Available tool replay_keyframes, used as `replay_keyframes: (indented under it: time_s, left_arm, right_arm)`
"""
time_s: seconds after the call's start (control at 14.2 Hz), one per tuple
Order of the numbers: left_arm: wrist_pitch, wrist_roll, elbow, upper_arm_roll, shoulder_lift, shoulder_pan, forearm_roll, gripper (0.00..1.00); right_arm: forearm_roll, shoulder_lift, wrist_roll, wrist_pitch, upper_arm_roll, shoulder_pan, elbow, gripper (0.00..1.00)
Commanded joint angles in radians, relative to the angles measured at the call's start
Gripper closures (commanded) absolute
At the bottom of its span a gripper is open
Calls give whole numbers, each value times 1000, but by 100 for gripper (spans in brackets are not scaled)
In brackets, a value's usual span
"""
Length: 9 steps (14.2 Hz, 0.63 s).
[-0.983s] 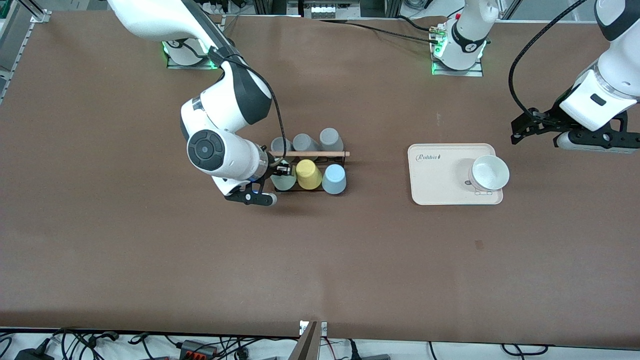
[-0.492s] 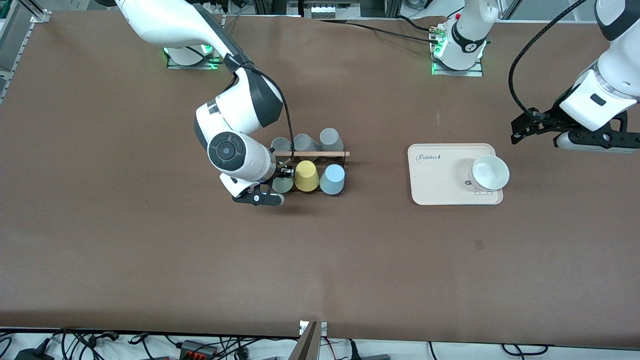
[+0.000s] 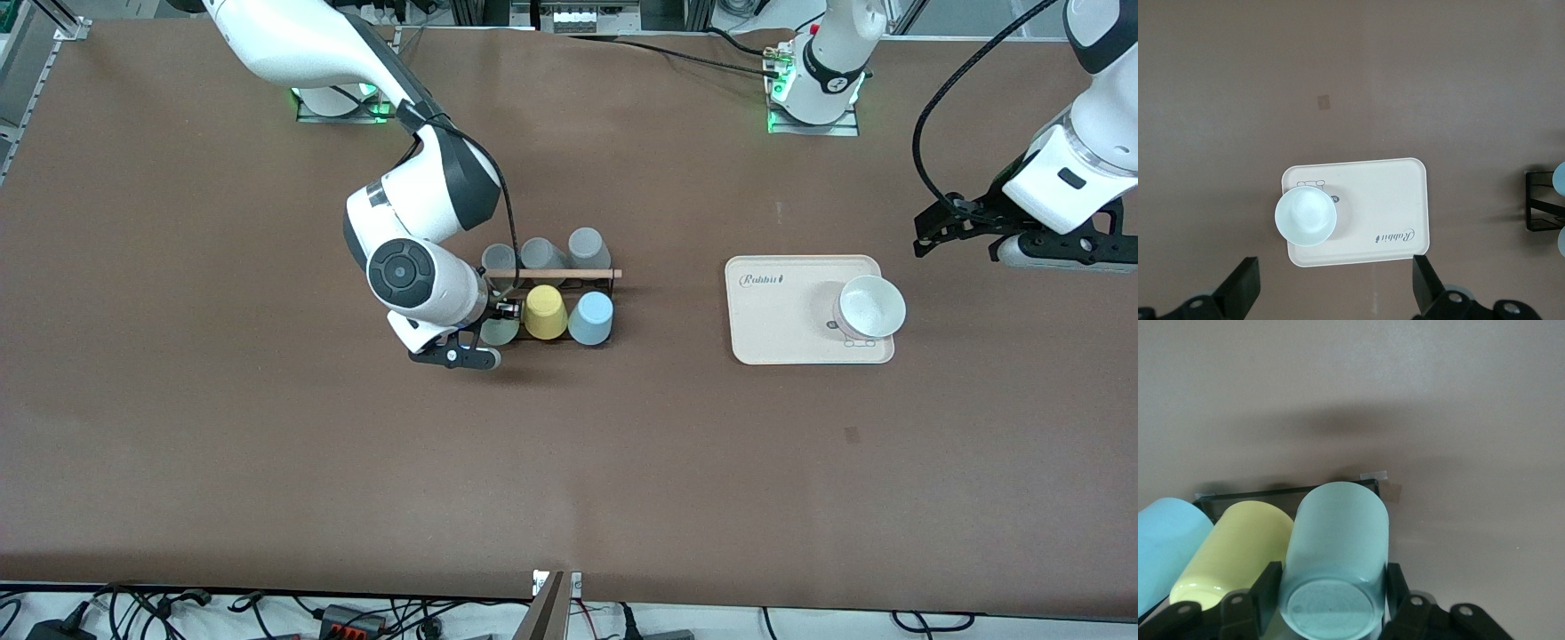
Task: Hang scattered cups on rack with three cups
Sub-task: 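Carry the pale green cup with the right gripper onto the rack, then open the right gripper and pull it back from the rack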
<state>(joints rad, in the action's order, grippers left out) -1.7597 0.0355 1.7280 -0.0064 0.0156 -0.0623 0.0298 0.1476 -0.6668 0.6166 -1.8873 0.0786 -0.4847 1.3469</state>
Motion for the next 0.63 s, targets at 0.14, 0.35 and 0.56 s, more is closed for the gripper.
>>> replay_keyframes:
  time_s: [0.14, 0.35, 0.56]
  left_arm:
    - [22, -5, -18, 3, 0, -2, -7, 0]
    - [22, -5, -18, 2, 0, -2, -7, 0]
    - [22, -5, -18, -4, 0, -2, -7, 0]
  right_arm:
    - [-2, -4, 8, 8, 3, -2, -69, 0]
    - [-3, 9, -1, 20, -9, 8, -84, 0]
    - [0, 35, -5, 51, -2, 99, -98, 0]
